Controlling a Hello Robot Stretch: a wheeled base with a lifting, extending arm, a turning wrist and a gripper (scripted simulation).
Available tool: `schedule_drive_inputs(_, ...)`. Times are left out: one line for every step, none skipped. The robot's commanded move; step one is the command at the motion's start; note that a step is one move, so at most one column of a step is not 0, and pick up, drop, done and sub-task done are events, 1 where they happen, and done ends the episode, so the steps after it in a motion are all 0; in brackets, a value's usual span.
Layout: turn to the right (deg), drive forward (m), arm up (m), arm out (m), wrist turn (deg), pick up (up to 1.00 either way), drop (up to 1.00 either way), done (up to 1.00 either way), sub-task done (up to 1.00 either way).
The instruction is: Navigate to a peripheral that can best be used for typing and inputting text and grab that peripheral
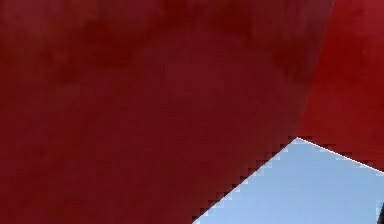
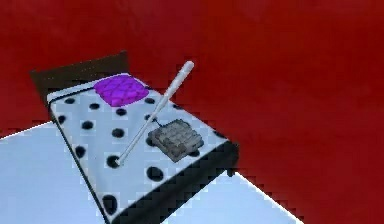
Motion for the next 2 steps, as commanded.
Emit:
schedule_drive_inputs(30.0,0.00,0.00,0.00,0.0,0.00,0.00,0.00,0.00)
schedule_drive_inputs(0.0,0.55,0.00,0.00,0.0,0.00,0.00,0.00,0.00)
